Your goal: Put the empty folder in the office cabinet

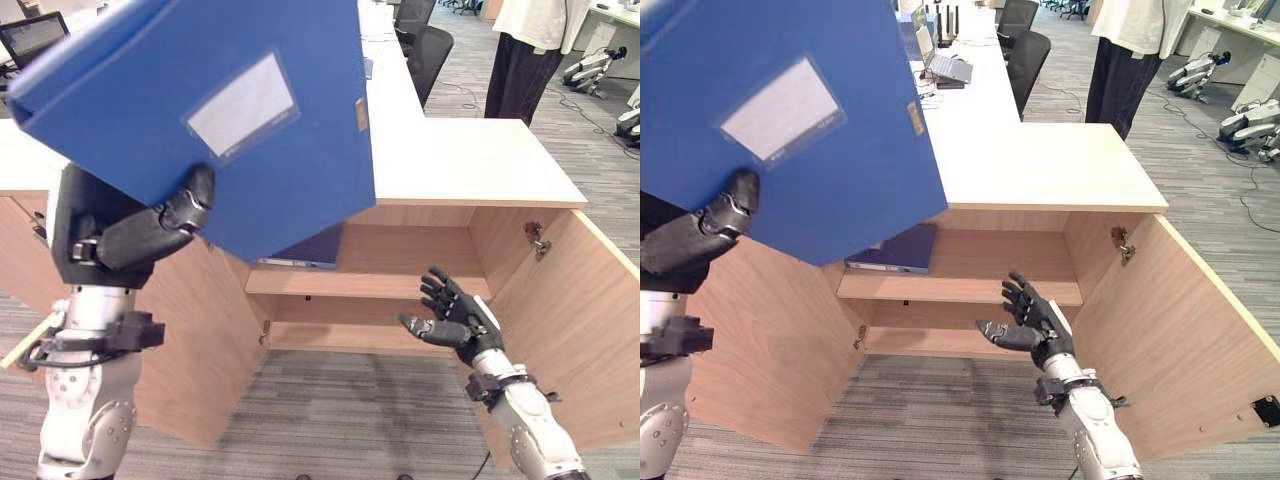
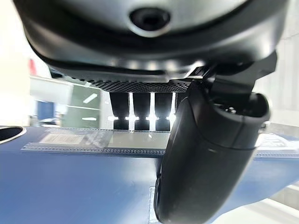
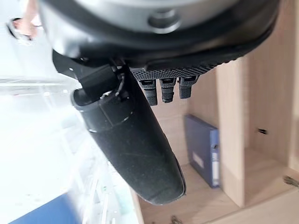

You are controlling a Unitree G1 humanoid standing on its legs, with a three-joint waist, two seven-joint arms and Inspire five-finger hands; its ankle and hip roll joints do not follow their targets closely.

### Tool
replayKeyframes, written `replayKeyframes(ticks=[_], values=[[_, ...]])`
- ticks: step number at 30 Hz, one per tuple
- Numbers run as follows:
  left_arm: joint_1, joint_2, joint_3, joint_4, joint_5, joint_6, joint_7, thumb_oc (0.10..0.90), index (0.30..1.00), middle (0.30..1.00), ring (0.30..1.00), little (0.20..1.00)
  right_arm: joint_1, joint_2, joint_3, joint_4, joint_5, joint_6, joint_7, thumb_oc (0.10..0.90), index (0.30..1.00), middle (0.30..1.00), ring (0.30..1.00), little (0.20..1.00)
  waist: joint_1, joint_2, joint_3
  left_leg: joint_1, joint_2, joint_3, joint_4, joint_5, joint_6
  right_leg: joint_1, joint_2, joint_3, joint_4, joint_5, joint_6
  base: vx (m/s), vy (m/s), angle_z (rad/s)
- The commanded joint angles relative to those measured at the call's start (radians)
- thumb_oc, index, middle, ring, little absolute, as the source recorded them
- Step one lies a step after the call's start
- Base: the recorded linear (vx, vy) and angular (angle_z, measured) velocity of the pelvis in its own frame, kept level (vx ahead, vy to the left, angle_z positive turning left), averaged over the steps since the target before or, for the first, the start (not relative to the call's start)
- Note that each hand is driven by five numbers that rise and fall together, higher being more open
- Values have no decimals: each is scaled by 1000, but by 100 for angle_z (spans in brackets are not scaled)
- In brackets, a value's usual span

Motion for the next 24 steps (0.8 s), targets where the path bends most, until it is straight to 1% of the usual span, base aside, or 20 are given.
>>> replayKeyframes(ticks=[1,8,13,17,24], values=[[-92,43,86,-10,13,-82,-40,400,300,300,300,300,-156,-70,-85,-183,-14,-100,24,800,900,900,900,900,-13,-18,-21,-14,20,-65,-8,-62,-36,122,-95,2,8,-155,117,0,0,0],[-63,57,119,34,67,-76,-62,400,300,300,300,300,-177,-101,-133,-190,-26,-97,30,800,900,900,900,900,-13,-22,-20,-13,19,-64,-8,-64,-35,123,-94,3,8,-154,117,0,0,0],[-42,55,128,55,116,-65,-79,400,300,300,300,300,-181,-94,-134,-219,-4,-88,60,800,900,900,900,900,-13,-24,-20,-13,20,-64,-8,-66,-34,124,-92,4,8,-156,115,0,0,0],[-38,45,106,57,131,-51,-109,400,300,300,300,300,-193,-85,-111,-254,0,-75,95,800,900,900,900,900,-16,-26,-18,-10,21,-63,-8,-67,-34,126,-91,5,8,-159,112,0,0,0],[-58,28,27,62,161,-21,-156,400,300,300,300,300,-224,-49,-34,-273,12,-48,145,800,900,900,900,900,-20,-28,-17,-6,25,-60,-8,-66,-34,128,-89,7,8,-163,110,0,0,0]])
